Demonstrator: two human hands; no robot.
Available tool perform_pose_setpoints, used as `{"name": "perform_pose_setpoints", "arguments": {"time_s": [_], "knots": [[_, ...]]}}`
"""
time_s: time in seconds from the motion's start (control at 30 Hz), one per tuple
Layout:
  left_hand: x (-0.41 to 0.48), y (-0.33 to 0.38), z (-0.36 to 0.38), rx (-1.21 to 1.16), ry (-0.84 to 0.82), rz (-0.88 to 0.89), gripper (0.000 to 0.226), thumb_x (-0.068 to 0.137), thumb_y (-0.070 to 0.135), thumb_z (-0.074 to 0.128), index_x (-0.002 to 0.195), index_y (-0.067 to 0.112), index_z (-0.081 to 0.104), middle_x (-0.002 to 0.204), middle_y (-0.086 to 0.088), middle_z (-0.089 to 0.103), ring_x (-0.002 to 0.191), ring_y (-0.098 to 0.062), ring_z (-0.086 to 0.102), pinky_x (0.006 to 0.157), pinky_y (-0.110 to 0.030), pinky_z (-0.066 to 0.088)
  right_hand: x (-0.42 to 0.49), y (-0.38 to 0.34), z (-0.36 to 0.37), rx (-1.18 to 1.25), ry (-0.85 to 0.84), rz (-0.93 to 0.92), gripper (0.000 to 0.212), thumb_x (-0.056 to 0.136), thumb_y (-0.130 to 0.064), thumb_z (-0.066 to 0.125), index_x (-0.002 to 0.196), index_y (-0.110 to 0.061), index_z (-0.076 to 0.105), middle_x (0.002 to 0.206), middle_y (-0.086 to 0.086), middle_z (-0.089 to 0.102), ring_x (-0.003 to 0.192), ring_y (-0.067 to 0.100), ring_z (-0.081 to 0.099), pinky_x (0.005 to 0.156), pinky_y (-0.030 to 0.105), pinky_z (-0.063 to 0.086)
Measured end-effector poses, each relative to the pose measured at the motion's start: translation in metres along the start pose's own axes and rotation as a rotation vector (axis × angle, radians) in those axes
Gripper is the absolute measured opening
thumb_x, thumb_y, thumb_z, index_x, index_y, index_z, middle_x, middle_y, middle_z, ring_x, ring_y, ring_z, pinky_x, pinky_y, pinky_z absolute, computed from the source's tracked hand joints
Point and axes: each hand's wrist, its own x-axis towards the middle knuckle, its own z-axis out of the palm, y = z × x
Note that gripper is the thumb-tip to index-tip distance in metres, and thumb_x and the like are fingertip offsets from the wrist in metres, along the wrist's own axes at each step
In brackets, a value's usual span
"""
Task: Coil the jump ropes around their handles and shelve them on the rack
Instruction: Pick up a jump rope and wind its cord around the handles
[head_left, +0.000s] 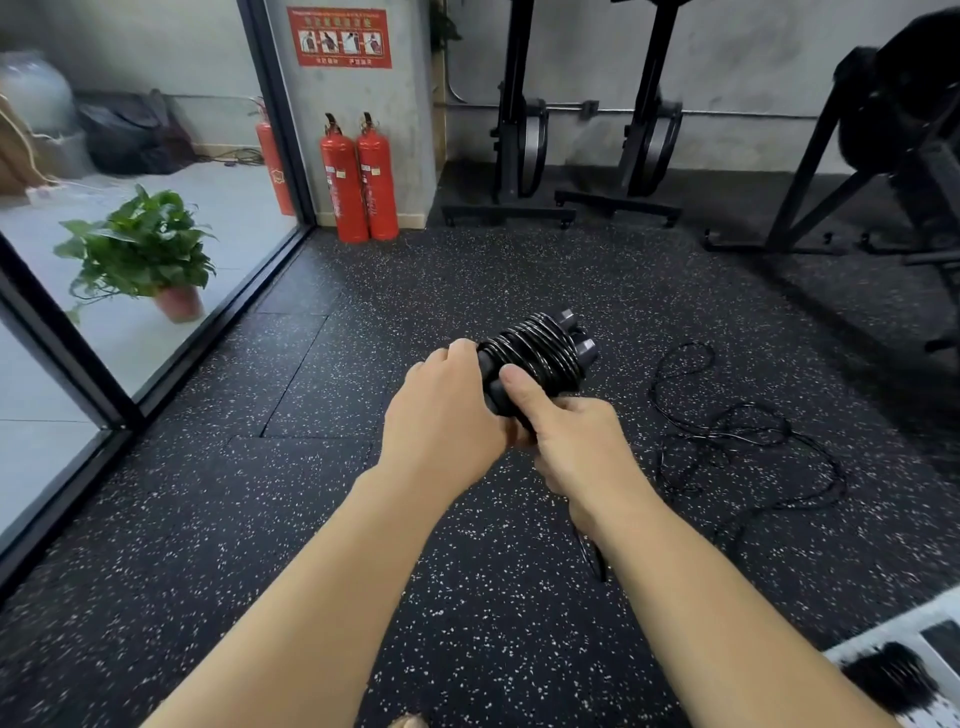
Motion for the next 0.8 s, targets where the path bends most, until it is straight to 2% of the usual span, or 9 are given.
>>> {"name": "perform_pose_setpoints", "arguments": {"time_s": [0.13, 0.27, 0.33, 0.43, 0.5, 0.57, 0.67, 0.73, 0.8], "knots": [[-0.001, -0.001, -0.006, -0.039, -0.138, -0.013, 0.044, 0.071, 0.044, 0.074, 0.095, 0.021, 0.045, 0.091, 0.008, 0.053, 0.084, -0.017, 0.054, 0.065, -0.032, 0.04, 0.0, -0.002, -0.008, -0.021, -0.017, -0.032, 0.035, 0.083, -0.043, 0.07, 0.067, -0.011, 0.071, 0.046, -0.01, 0.051, 0.035, 0.0, 0.032, 0.04, 0.016, 0.025], [0.0, -0.006, -0.018, -0.428, -0.272, -0.112, 0.04, 0.067, 0.024, 0.079, 0.1, 0.025, 0.057, 0.083, 0.006, 0.067, 0.064, -0.011, 0.063, 0.055, -0.029, 0.051, -0.001, -0.005, -0.016, -0.045, -0.068, -0.048, 0.036, 0.084, -0.043, 0.069, 0.063, -0.013, 0.071, 0.042, -0.012, 0.049, 0.034, 0.0, 0.033, 0.039, 0.014, 0.026], [0.0, -0.008, -0.023, -0.506, -0.354, -0.145, 0.038, 0.068, 0.016, 0.078, 0.102, 0.018, 0.06, 0.077, 0.0, 0.07, 0.056, -0.012, 0.062, 0.051, -0.025, 0.049, -0.001, -0.004, -0.019, -0.086, -0.082, -0.059, 0.04, 0.084, -0.044, 0.069, 0.068, -0.009, 0.072, 0.041, -0.011, 0.043, 0.036, 0.003, 0.028, 0.04, 0.016, 0.023], [0.0, -0.01, -0.026, -0.548, -0.434, -0.151, 0.026, 0.071, 0.011, 0.079, 0.092, 0.009, 0.063, 0.069, -0.003, 0.069, 0.058, -0.016, 0.061, 0.052, -0.024, 0.05, -0.001, -0.003, -0.021, -0.11, -0.128, -0.104, 0.039, 0.083, -0.044, 0.069, 0.076, -0.007, 0.076, 0.049, -0.004, 0.046, 0.041, 0.007, 0.027, 0.042, 0.019, 0.021], [0.0, -0.011, -0.025, -0.544, -0.411, -0.139, 0.033, 0.07, 0.014, 0.081, 0.096, 0.013, 0.062, 0.077, -0.005, 0.072, 0.062, -0.014, 0.064, 0.054, -0.024, 0.052, 0.0, -0.002, -0.022, -0.116, -0.158, -0.126, 0.036, 0.085, -0.042, 0.068, 0.076, -0.008, 0.076, 0.045, -0.008, 0.045, 0.039, 0.005, 0.027, 0.041, 0.016, 0.021], [-0.001, -0.012, -0.022, -0.524, -0.351, -0.105, 0.047, 0.07, 0.02, 0.082, 0.111, 0.02, 0.059, 0.084, -0.001, 0.074, 0.065, -0.009, 0.067, 0.057, -0.025, 0.056, 0.002, -0.002, -0.023, -0.133, -0.159, -0.124, 0.037, 0.087, -0.04, 0.066, 0.077, -0.006, 0.075, 0.039, -0.013, 0.043, 0.034, 0.001, 0.027, 0.039, 0.014, 0.022], [-0.005, -0.014, -0.015, -0.32, -0.27, 0.016, 0.079, 0.065, 0.049, 0.072, 0.137, 0.039, 0.042, 0.092, 0.012, 0.069, 0.083, -0.012, 0.069, 0.074, -0.038, 0.06, 0.005, 0.001, -0.022, -0.121, -0.13, -0.105, 0.044, 0.086, -0.04, 0.067, 0.068, -0.001, 0.07, 0.04, -0.01, 0.044, 0.033, 0.002, 0.029, 0.039, 0.015, 0.024], [-0.006, -0.014, -0.012, -0.26, -0.254, 0.069, 0.077, 0.067, 0.054, 0.066, 0.138, 0.038, 0.04, 0.087, 0.015, 0.067, 0.081, -0.014, 0.066, 0.076, -0.043, 0.059, 0.005, 0.001, -0.023, -0.126, -0.093, -0.094, 0.049, 0.086, -0.04, 0.067, 0.048, -0.011, 0.056, 0.037, -0.01, 0.038, 0.032, 0.004, 0.026, 0.037, 0.015, 0.021], [-0.005, -0.013, -0.01, -0.26, -0.247, 0.07, 0.068, 0.073, 0.051, 0.068, 0.133, 0.028, 0.045, 0.078, 0.013, 0.064, 0.073, -0.014, 0.062, 0.074, -0.043, 0.059, 0.006, 0.002, -0.023, -0.129, -0.076, -0.081, 0.058, 0.087, -0.04, 0.067, 0.037, -0.019, 0.048, 0.035, -0.011, 0.035, 0.032, 0.004, 0.024, 0.036, 0.015, 0.019]]}}
